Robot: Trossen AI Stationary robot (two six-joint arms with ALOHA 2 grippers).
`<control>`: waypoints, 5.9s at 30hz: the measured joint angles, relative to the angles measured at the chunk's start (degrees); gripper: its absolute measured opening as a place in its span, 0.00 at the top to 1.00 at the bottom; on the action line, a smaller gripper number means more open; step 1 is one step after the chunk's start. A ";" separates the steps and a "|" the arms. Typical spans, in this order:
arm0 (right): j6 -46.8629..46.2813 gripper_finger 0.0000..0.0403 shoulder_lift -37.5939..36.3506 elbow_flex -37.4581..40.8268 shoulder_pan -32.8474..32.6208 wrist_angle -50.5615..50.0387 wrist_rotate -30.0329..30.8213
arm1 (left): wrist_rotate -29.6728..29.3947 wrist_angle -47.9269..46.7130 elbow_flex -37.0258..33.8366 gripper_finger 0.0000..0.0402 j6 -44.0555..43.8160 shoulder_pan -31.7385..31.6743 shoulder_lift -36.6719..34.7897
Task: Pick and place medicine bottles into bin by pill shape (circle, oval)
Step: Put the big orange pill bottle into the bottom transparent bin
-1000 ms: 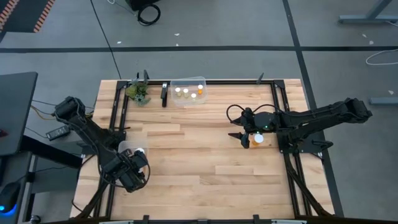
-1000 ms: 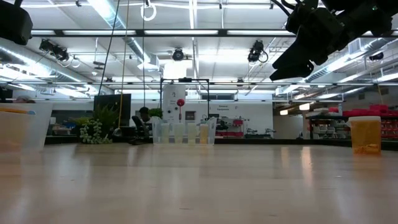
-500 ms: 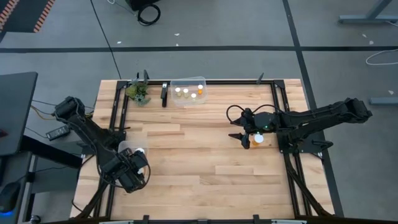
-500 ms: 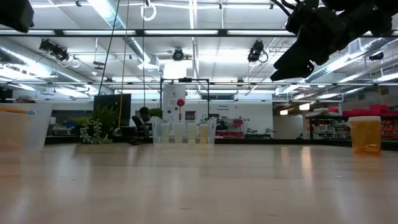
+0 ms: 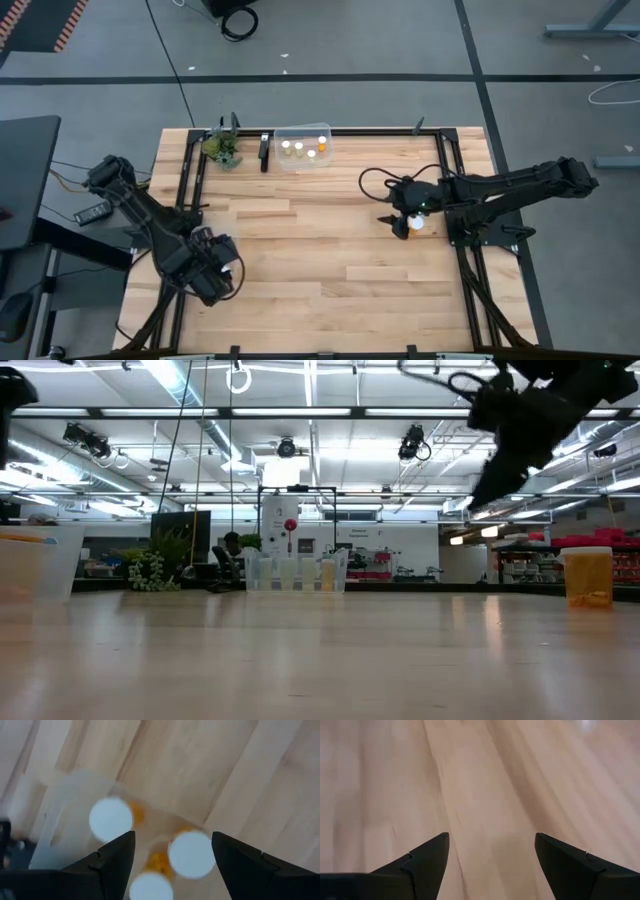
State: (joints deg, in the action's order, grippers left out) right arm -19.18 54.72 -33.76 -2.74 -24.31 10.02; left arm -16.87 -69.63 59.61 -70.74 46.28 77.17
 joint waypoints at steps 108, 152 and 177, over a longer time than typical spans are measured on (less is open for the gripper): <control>25.67 0.46 68.87 -64.35 0.35 -27.94 -11.43 | 3.81 6.78 0.05 0.51 20.88 -8.24 0.02; 26.88 0.43 70.55 -64.17 -0.19 -25.64 -14.57 | 3.88 6.76 0.05 0.50 20.34 -8.24 0.02; 26.71 0.21 70.53 -64.20 -0.52 -25.47 -14.60 | 4.73 6.75 0.05 0.49 19.16 -8.22 0.02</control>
State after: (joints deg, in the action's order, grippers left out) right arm 7.53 125.25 -97.95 -3.27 -49.78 -4.58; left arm -12.14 -62.88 59.66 -51.57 38.06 77.19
